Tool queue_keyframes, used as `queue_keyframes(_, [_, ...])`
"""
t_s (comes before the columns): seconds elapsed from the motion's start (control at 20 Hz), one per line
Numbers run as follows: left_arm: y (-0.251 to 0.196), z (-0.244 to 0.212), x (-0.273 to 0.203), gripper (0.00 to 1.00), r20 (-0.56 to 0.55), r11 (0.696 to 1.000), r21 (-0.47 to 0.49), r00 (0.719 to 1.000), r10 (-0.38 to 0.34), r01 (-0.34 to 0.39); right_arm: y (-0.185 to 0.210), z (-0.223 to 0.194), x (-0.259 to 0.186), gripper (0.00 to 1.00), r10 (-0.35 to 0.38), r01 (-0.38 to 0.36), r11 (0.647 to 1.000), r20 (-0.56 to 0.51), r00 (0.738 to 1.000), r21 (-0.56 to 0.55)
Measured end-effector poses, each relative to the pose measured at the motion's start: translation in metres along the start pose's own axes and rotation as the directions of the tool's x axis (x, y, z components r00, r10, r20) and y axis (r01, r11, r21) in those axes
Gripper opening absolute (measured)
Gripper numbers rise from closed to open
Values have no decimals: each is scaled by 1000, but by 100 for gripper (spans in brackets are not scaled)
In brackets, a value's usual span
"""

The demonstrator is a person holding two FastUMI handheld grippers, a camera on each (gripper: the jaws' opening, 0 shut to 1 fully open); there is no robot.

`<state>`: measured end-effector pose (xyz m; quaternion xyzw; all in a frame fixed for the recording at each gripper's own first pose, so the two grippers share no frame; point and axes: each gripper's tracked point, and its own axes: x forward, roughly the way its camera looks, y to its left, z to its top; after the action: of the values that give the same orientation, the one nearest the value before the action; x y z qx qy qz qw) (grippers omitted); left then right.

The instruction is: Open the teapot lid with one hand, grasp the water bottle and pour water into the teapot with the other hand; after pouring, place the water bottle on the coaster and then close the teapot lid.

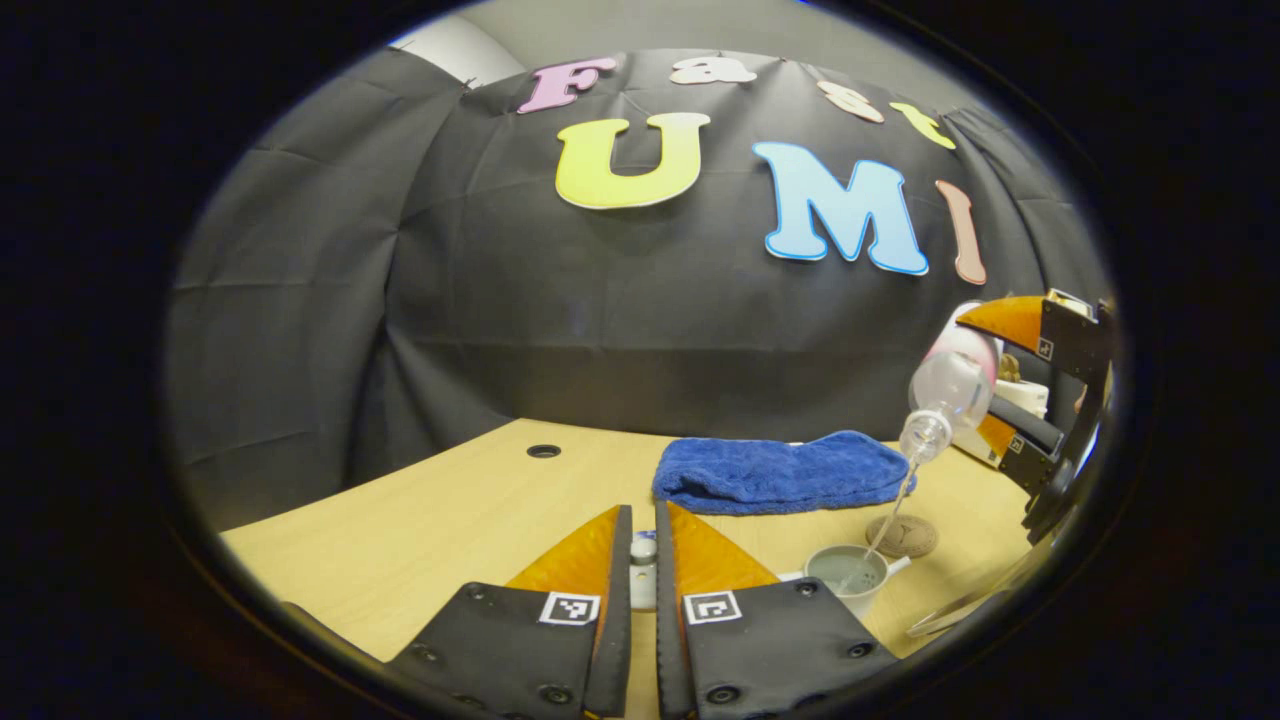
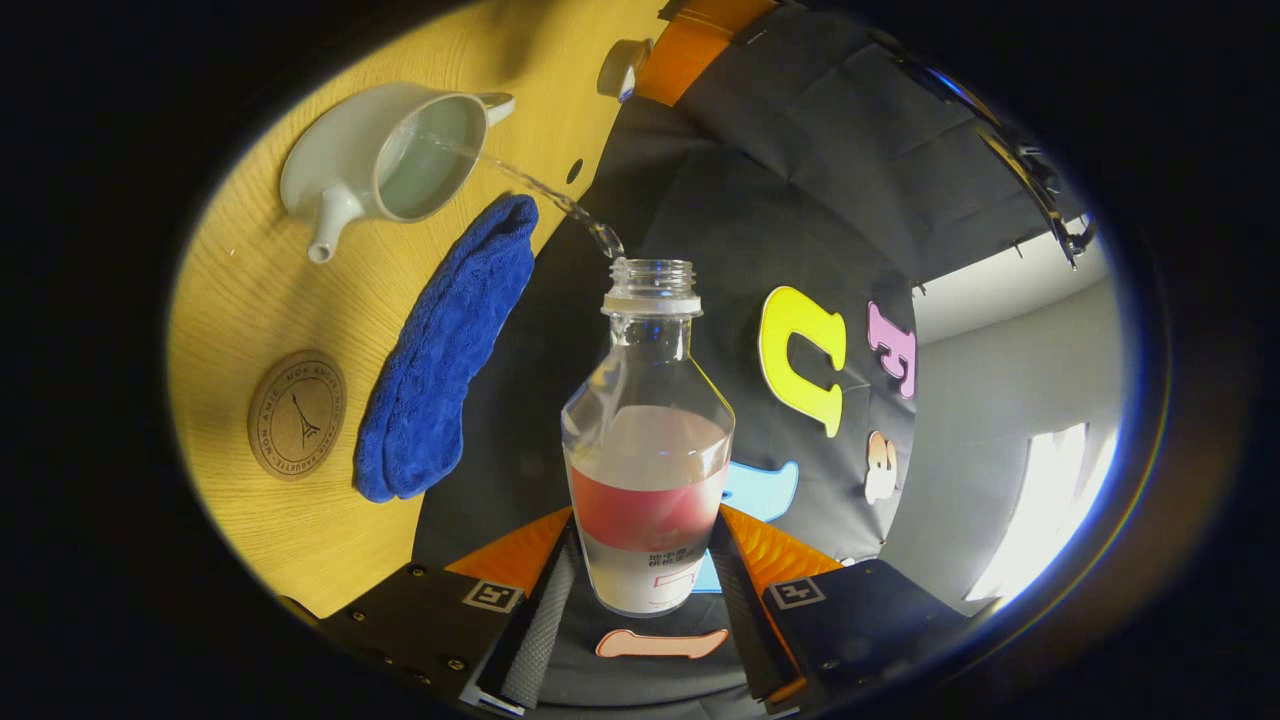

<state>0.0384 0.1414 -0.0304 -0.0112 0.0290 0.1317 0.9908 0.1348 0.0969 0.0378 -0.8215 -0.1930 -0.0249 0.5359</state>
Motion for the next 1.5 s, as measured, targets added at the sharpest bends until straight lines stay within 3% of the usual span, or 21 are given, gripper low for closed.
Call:
queue_keyframes(0.5, [0, -1, 0, 18, -5, 1000, -2, 1000, 0, 0, -7, 2, 4, 74, -45, 48, 993, 35, 998, -106])
queue_keyframes(0.95, [0, -3, 2, 17, -9, 1000, 0, 1000, 7, -7, -1, 2, 6, 74, -47, 54, 990, 60, 997, -130])
queue_keyframes(1.0, [1, -3, 2, 17, -10, 1000, -1, 1000, 7, -7, -1, 3, 2, 70, -51, 59, 989, 65, 997, -133])
queue_keyframes(1.5, [1, -4, 2, 17, -14, 1000, 0, 1000, 9, -9, -5, 14, 0, 74, -82, 103, 979, 123, 989, -178])
